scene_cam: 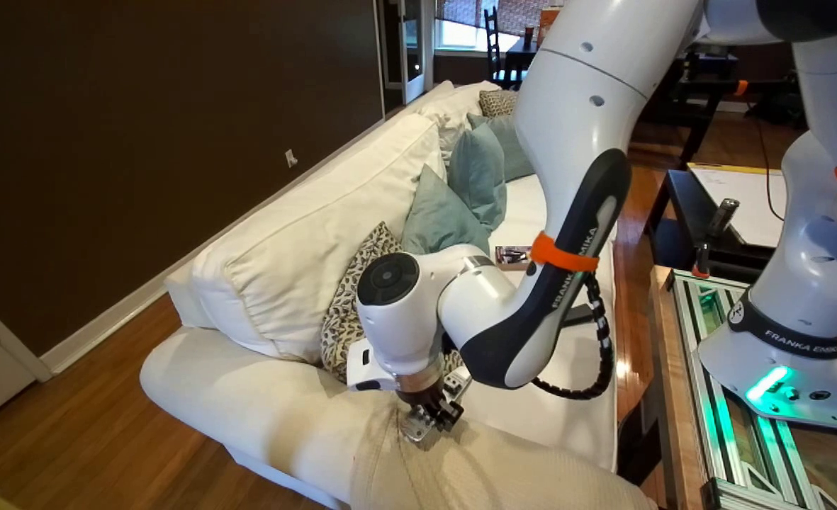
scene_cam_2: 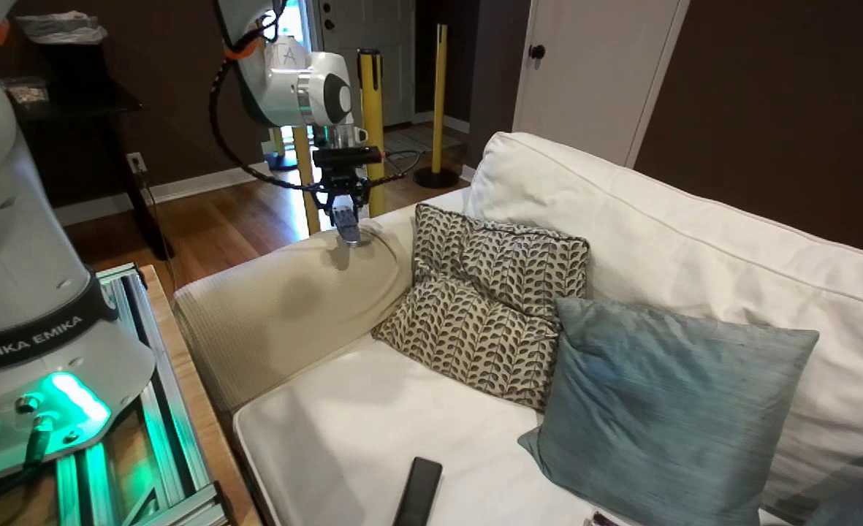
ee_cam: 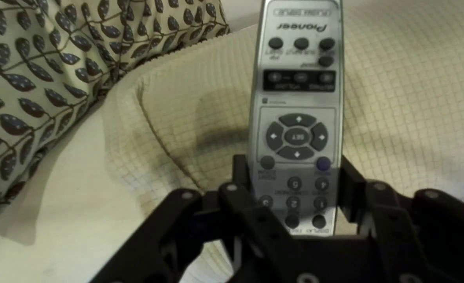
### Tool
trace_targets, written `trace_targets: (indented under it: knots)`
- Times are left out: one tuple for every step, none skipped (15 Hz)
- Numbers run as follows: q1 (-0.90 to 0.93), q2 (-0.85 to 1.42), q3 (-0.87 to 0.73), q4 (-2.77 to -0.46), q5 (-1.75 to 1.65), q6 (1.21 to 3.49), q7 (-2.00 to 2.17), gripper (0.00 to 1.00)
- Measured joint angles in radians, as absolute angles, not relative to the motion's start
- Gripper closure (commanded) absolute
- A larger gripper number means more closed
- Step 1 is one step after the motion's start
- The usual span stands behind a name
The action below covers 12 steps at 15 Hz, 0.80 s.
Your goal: Put the grey remote control on the backrest of the sofa.
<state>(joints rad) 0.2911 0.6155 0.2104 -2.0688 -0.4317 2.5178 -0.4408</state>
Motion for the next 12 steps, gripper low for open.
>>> trace_targets:
  knots:
    - [0.289,0.594,0.211,-2.069,-0.429,2.491,-0.44,0.71]
    - [0.288,0.572,0.211,-2.069,-0.425,2.464,-0.439,0.71]
    - [0.287,0.549,0.211,-2.069,-0.42,2.437,-0.439,0.71]
    - [0.286,0.527,0.211,-2.07,-0.415,2.411,-0.438,0.71]
    - [0.285,0.504,0.212,-2.07,-0.409,2.384,-0.435,0.71]
    - [0.283,0.484,0.212,-2.07,-0.402,2.358,-0.433,0.71]
    - [0.28,0.463,0.212,-2.07,-0.395,2.331,-0.428,0.71]
    - [0.275,0.444,0.212,-2.07,-0.386,2.304,-0.419,0.71]
    - [0.269,0.425,0.211,-2.071,-0.375,2.279,-0.41,0.71]
    - [0.259,0.406,0.211,-2.071,-0.353,2.256,-0.404,0.71]
    - [0.245,0.387,0.211,-2.072,-0.326,2.236,-0.4,0.71]
    - [0.23,0.367,0.211,-2.074,-0.299,2.226,-0.398,0.71]
